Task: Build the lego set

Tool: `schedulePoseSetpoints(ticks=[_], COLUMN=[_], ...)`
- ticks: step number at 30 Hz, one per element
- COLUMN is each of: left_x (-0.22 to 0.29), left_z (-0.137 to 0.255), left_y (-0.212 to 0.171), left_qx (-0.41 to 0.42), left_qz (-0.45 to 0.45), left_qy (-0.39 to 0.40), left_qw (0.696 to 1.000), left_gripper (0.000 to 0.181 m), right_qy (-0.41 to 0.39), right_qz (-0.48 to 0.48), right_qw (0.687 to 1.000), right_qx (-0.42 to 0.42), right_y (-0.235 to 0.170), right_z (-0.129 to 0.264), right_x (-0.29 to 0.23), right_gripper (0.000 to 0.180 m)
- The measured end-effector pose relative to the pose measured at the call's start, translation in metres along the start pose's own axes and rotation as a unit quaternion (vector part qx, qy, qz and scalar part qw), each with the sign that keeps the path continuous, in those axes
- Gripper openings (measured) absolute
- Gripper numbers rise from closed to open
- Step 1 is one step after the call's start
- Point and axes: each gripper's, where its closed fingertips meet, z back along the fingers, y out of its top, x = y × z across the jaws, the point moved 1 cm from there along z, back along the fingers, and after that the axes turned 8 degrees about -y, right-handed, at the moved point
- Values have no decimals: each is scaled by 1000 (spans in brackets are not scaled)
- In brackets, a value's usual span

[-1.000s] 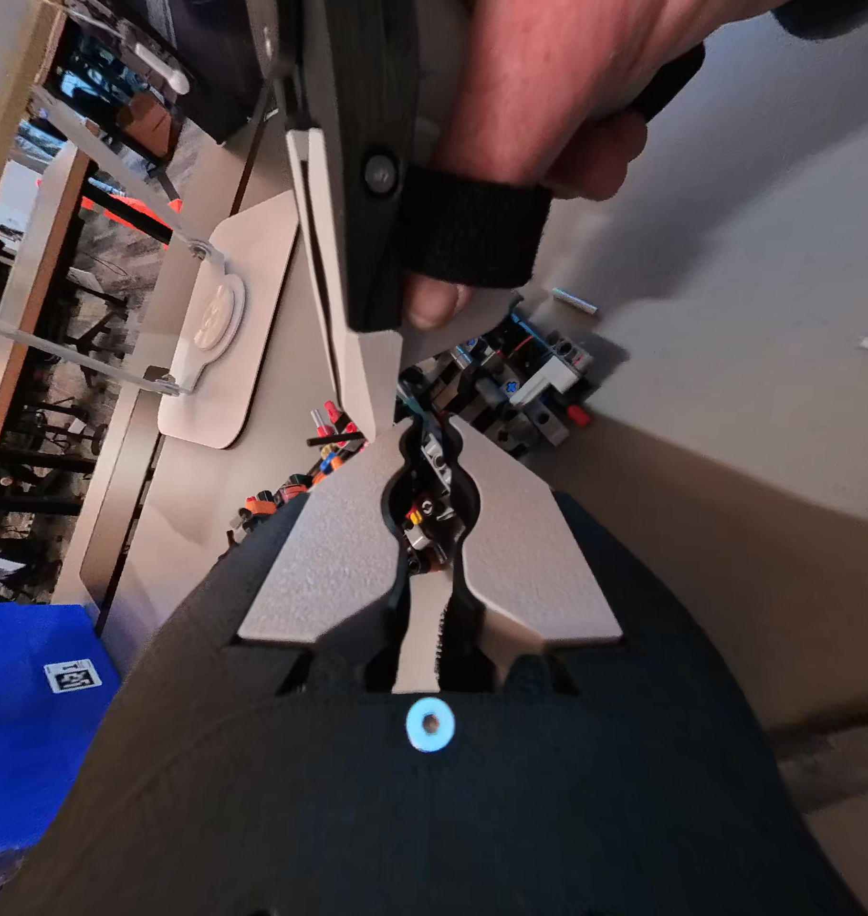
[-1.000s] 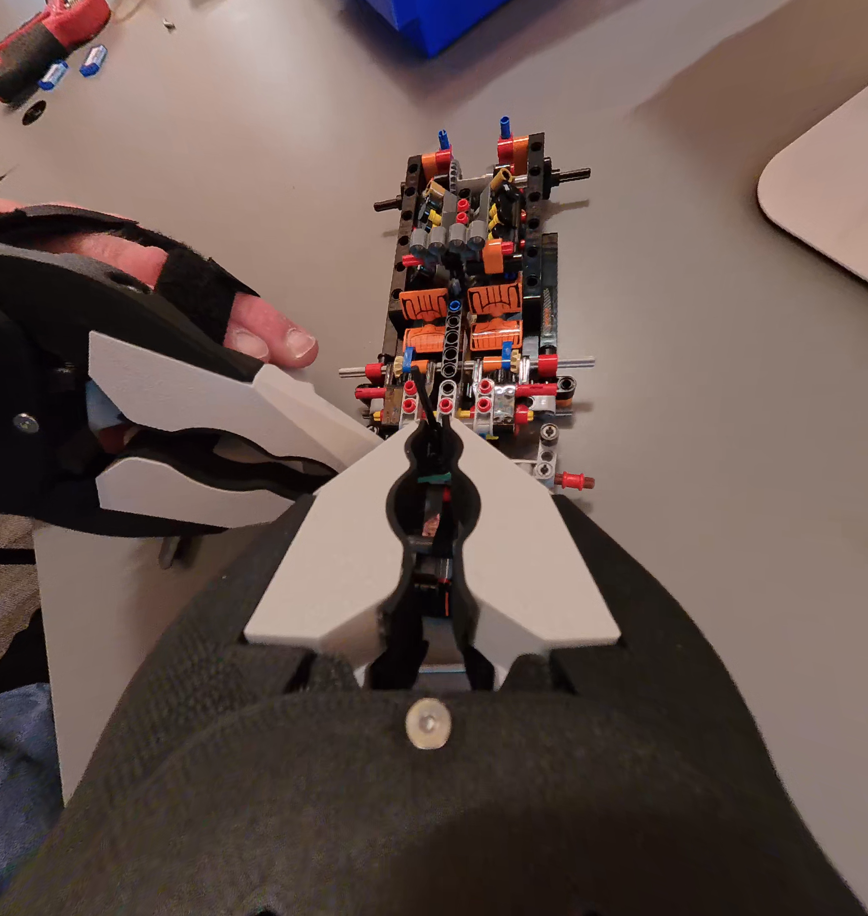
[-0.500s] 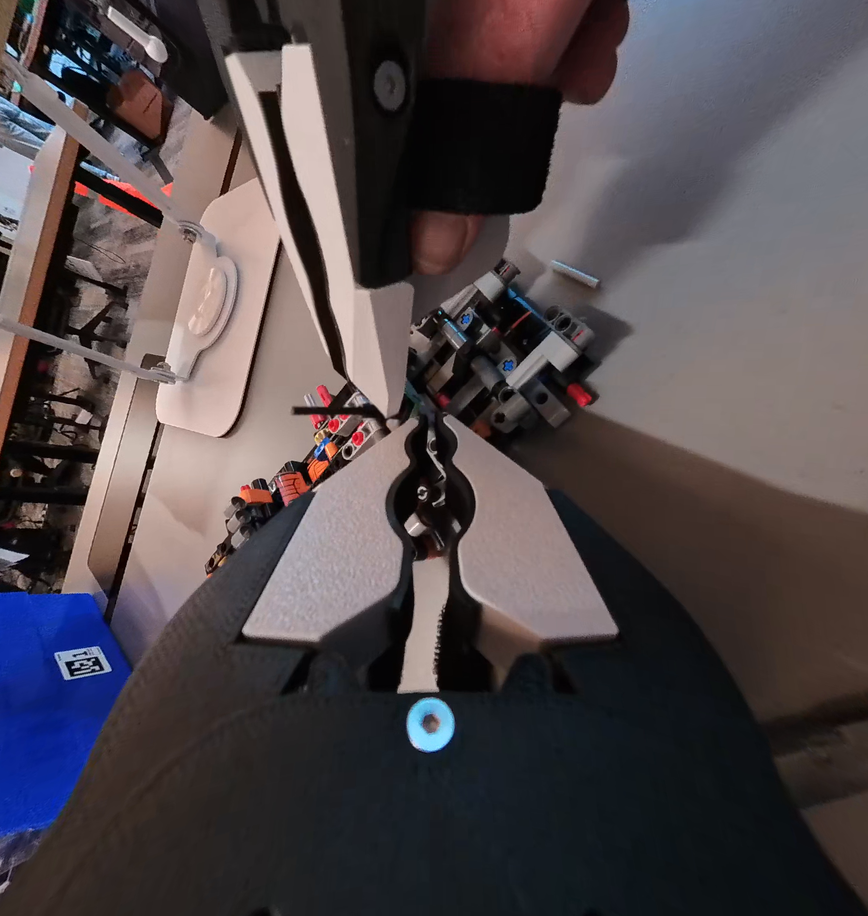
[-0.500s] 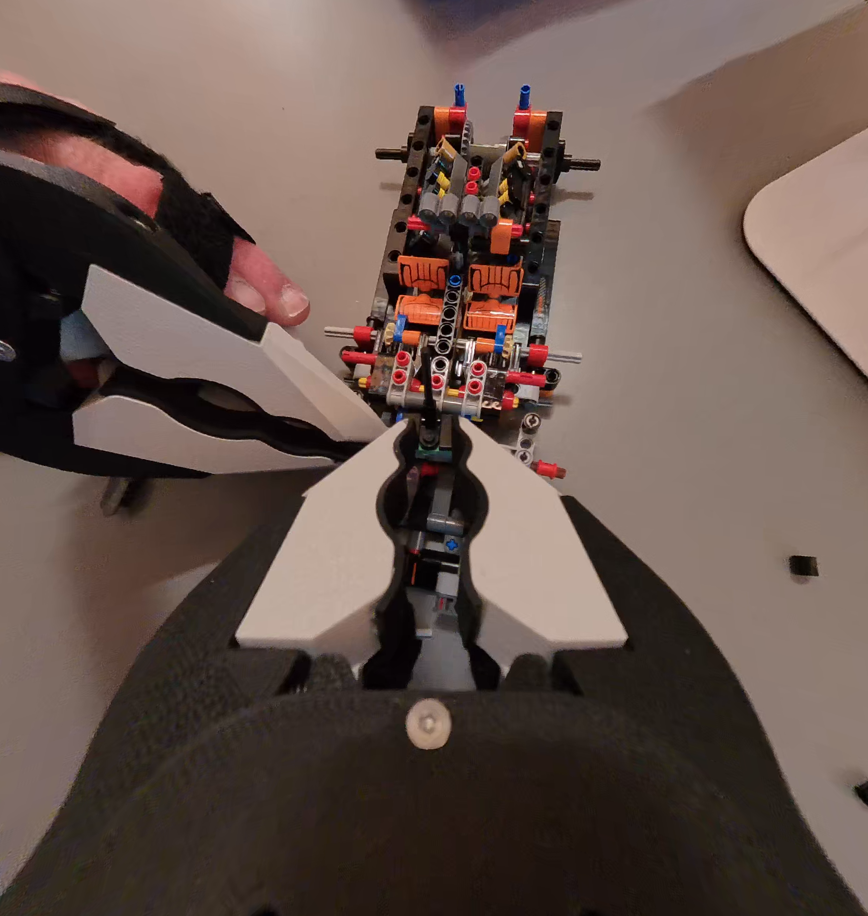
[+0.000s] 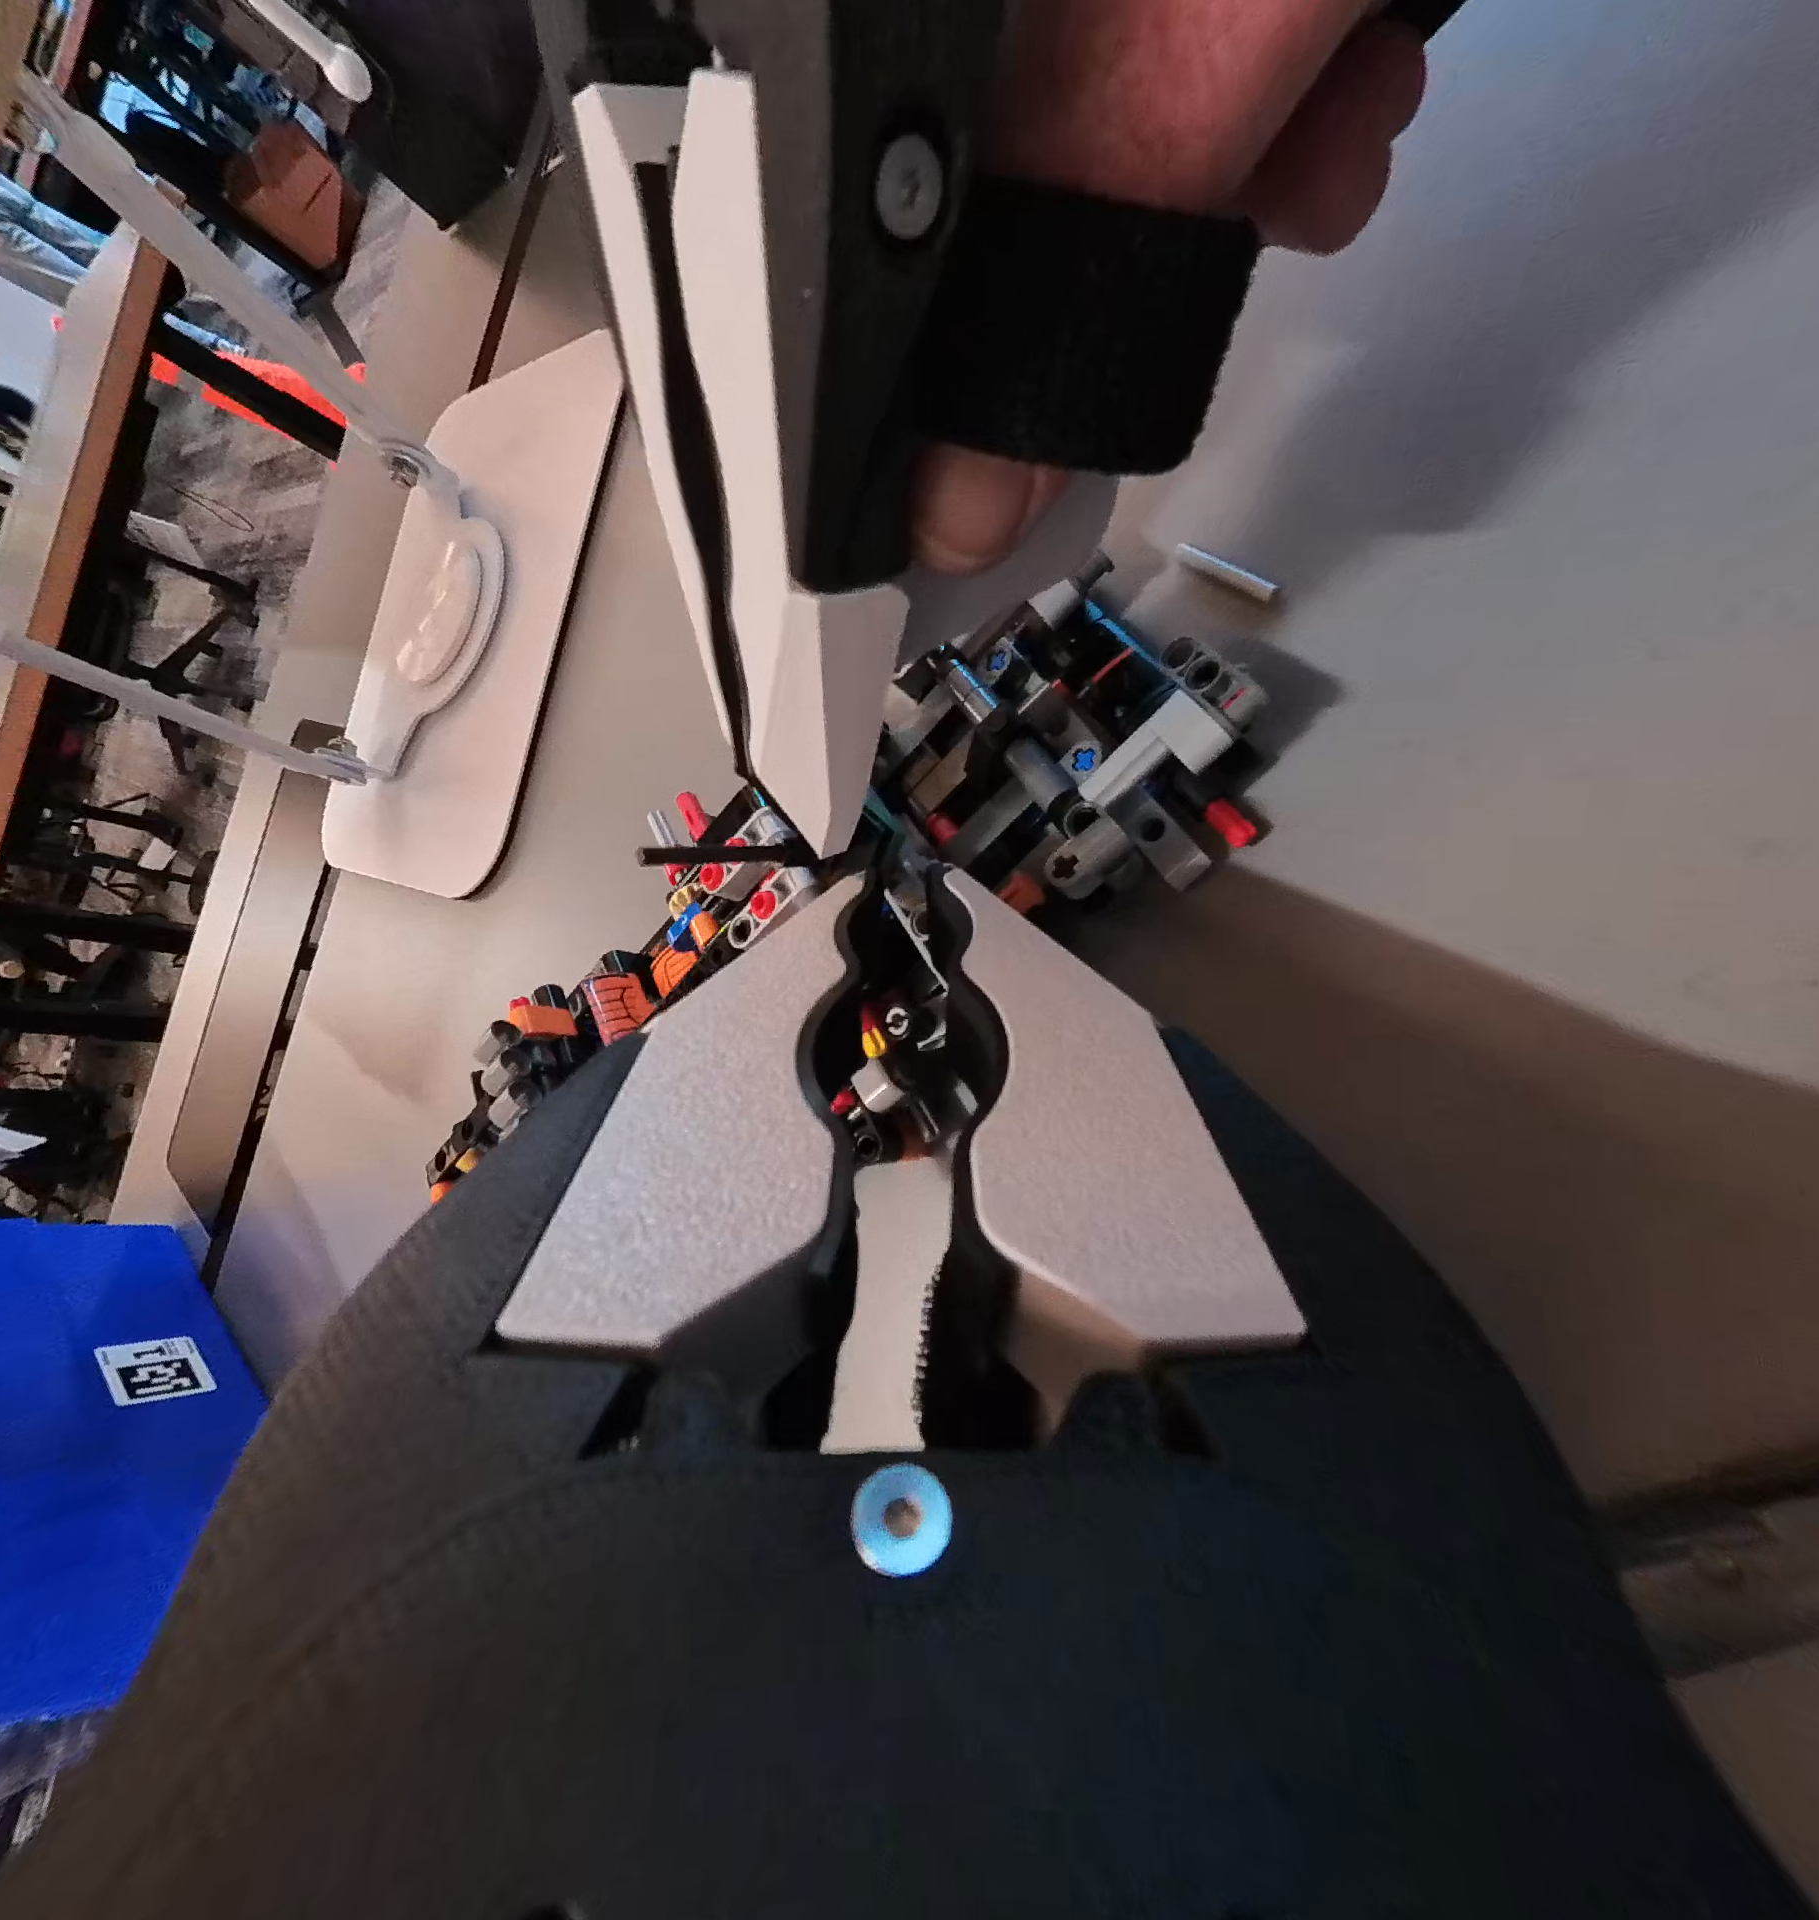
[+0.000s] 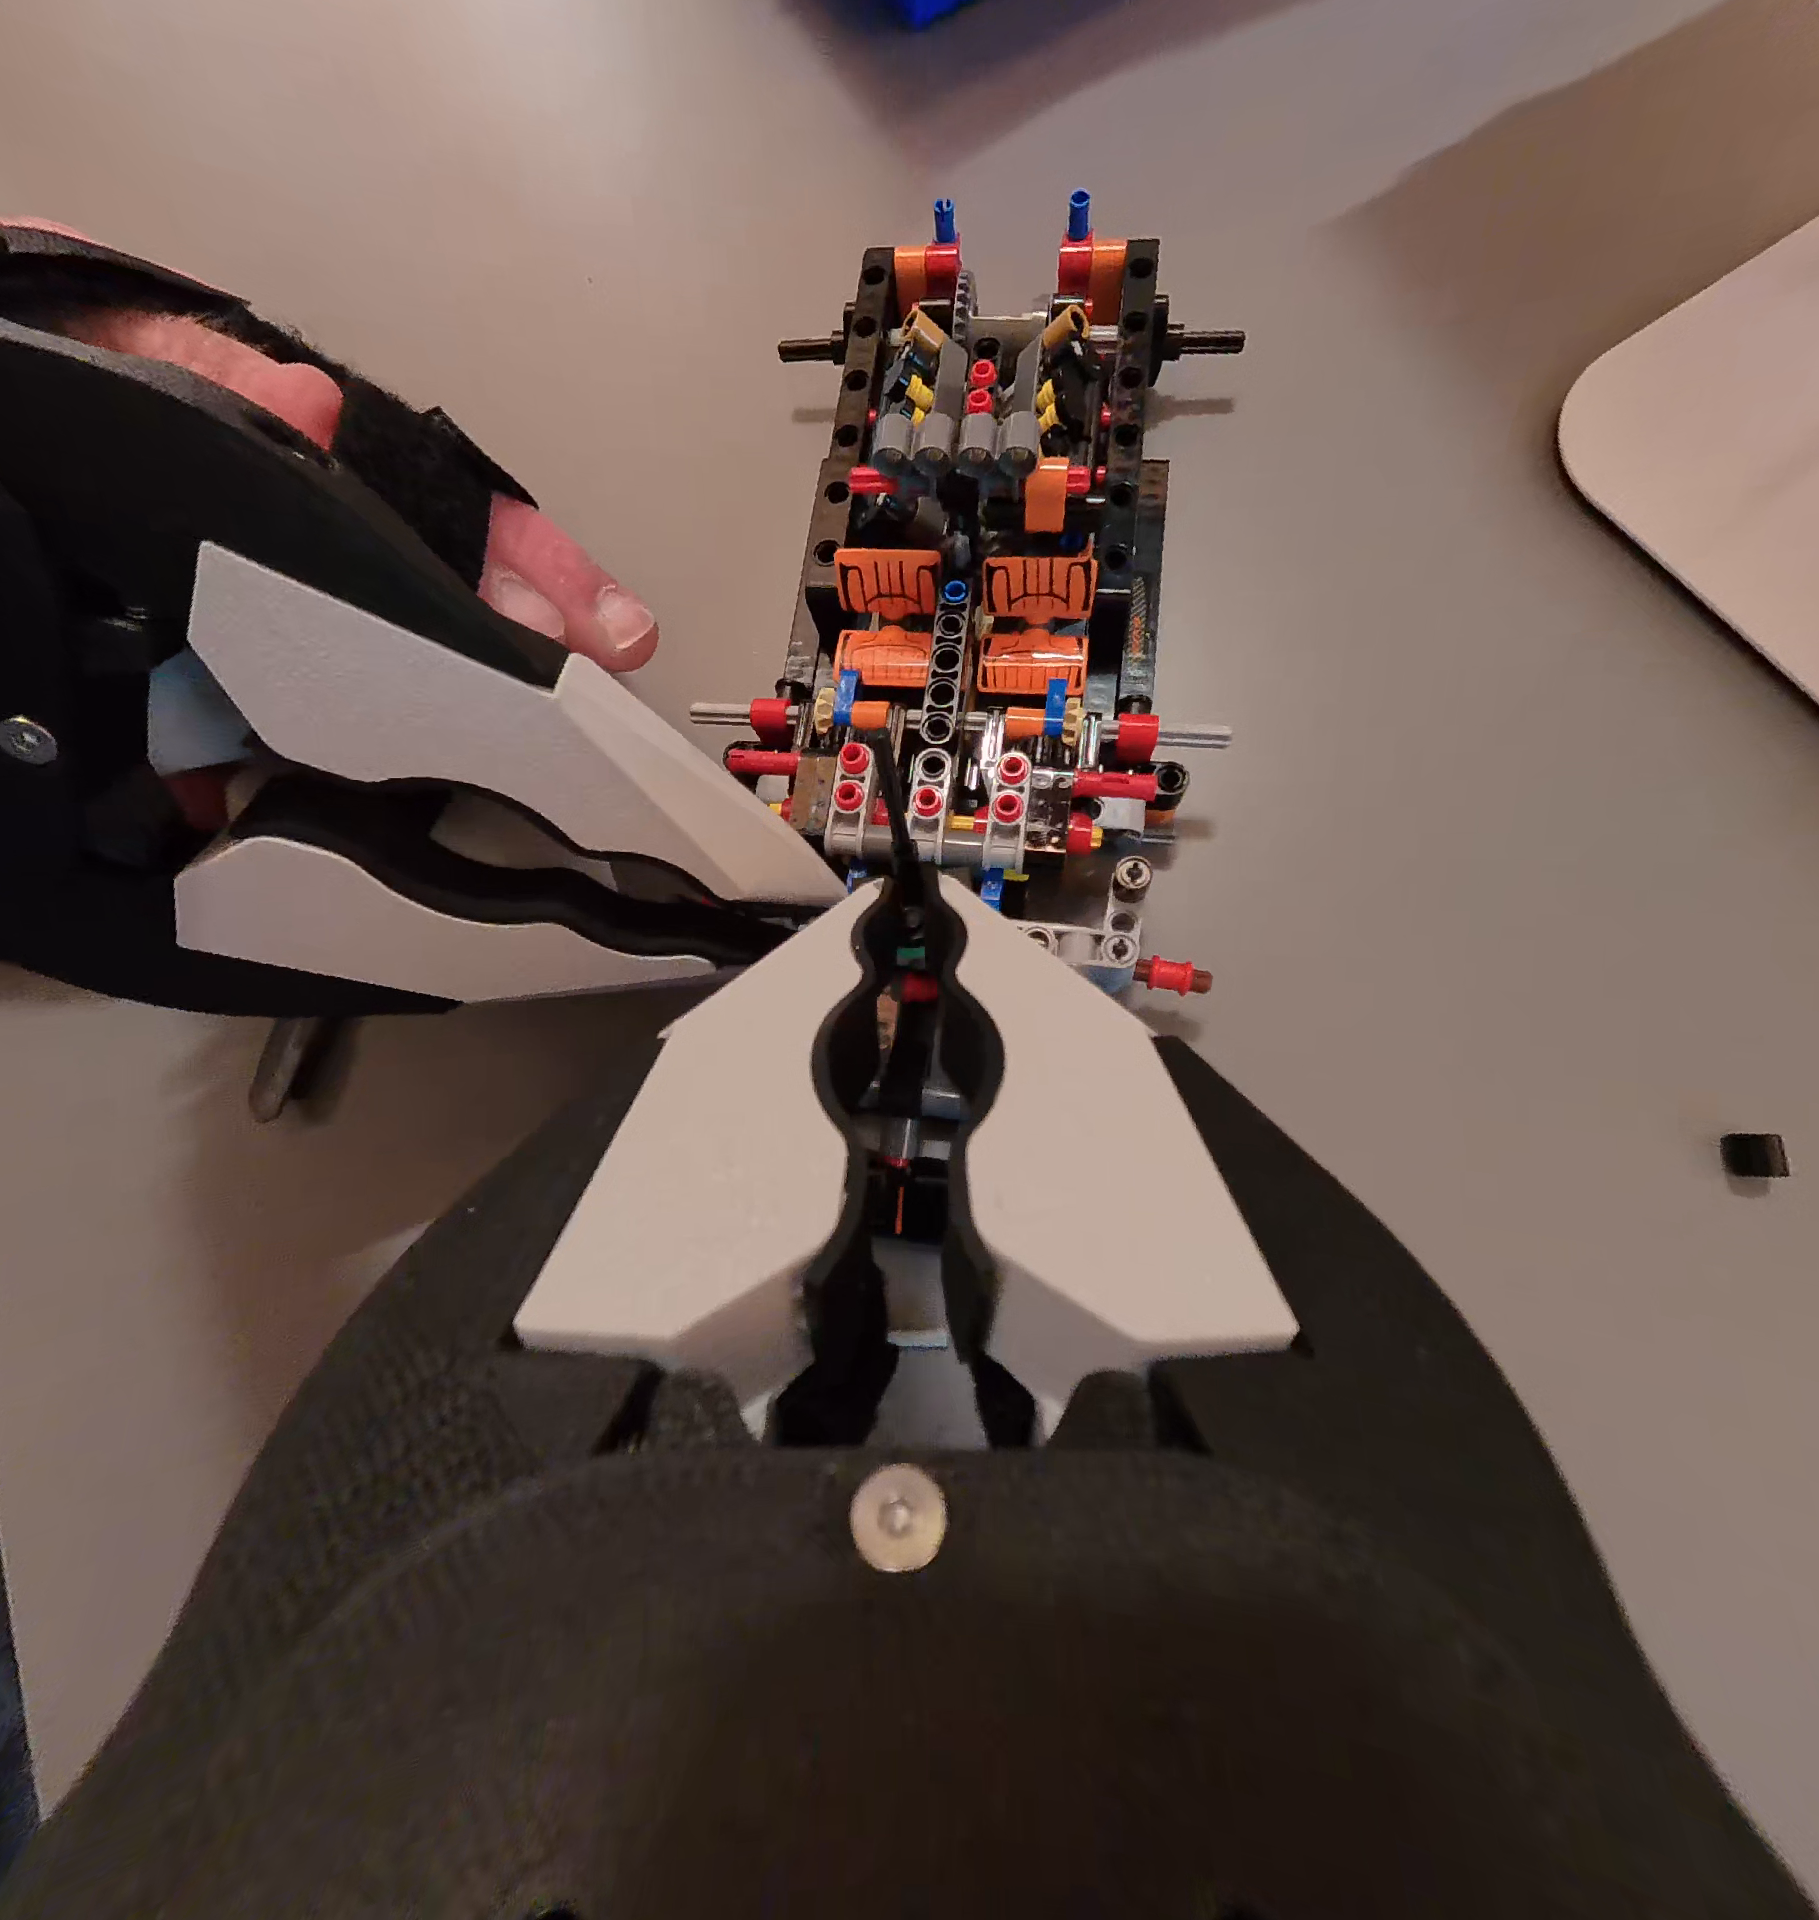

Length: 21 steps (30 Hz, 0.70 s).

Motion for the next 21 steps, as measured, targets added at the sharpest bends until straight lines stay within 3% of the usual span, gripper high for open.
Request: schedulePoseSetpoints(ticks=[1,8,17,21], left_x=[0,-6,-30,-33], left_z=[0,7,13,4], left_y=[0,1,10,9], left_qx=[-1,8,73,74], left_qz=[1,35,158,192], left_qy=[1,10,-38,-48], left_qw=[1000,999,984,977], left_gripper=[7,24,23,9], right_qy=[-1,5,4,4], right_qz=[-1,-14,-11,-12], right_qw=[1000,1000,999,999], right_qx=[4,16,32,35], right_y=[0,0,0,0], right_z=[0,0,0,0], right_x=[0,0,0,0], right_gripper=[1,1,0,0])
